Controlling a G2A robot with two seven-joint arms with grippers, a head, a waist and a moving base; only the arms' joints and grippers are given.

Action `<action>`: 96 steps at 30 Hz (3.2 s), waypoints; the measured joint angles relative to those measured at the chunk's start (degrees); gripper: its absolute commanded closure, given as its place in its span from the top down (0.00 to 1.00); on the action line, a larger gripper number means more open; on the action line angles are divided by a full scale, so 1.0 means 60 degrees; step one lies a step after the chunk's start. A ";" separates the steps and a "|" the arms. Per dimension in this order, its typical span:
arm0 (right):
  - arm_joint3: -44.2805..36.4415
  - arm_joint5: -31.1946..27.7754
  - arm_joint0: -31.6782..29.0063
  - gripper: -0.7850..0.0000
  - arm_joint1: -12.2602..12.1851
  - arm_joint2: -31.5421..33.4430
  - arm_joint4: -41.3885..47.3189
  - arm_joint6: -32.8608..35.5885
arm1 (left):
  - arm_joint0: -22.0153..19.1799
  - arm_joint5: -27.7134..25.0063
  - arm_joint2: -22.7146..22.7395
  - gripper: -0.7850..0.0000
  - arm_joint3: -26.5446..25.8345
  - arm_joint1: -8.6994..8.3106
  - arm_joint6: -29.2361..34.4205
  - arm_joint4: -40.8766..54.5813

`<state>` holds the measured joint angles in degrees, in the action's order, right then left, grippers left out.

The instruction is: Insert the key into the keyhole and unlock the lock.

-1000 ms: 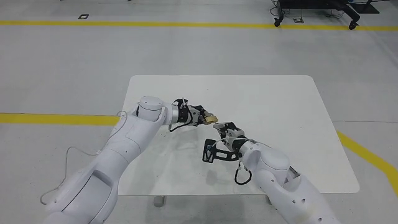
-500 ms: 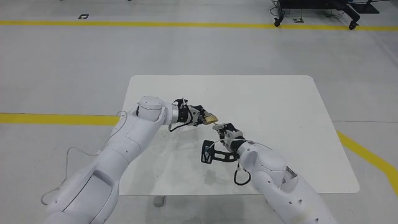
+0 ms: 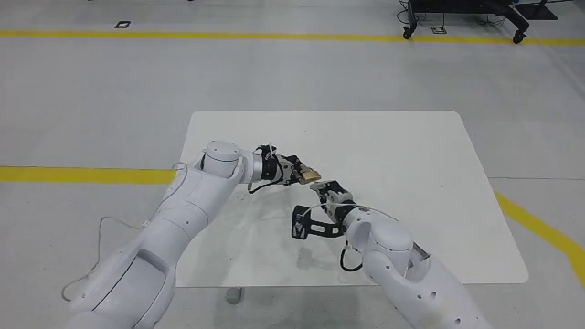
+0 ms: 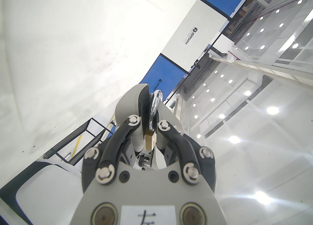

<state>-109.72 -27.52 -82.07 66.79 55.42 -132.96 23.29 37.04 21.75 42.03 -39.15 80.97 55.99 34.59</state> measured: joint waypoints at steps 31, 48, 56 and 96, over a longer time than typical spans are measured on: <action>-0.1191 -0.0002 -0.0582 1.00 0.0128 0.0520 0.0401 0.0375 | 0.0077 -0.0020 0.0507 0.00 0.0203 0.0101 0.1195 0.0590; -0.1306 -0.0130 -0.0997 1.00 0.0034 0.1610 0.2448 -0.1480 | 0.0308 -0.1760 0.1195 0.00 -0.0333 -0.0049 0.0398 0.0487; 0.0355 -0.3711 -0.0707 0.00 -0.0269 0.3616 0.6872 -0.5248 | 0.0555 -0.3075 0.1576 0.00 -0.0999 -0.0221 -0.0256 -0.0168; 0.4431 -0.4682 0.2156 0.05 -0.0320 0.2130 0.9951 -0.5112 | 0.1227 -0.3193 0.1933 0.00 -0.2279 -0.0437 0.0096 -0.1151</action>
<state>-83.13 -55.61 -69.14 64.87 68.20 -73.25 -7.38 44.40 2.59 53.63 -52.82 78.35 56.56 27.69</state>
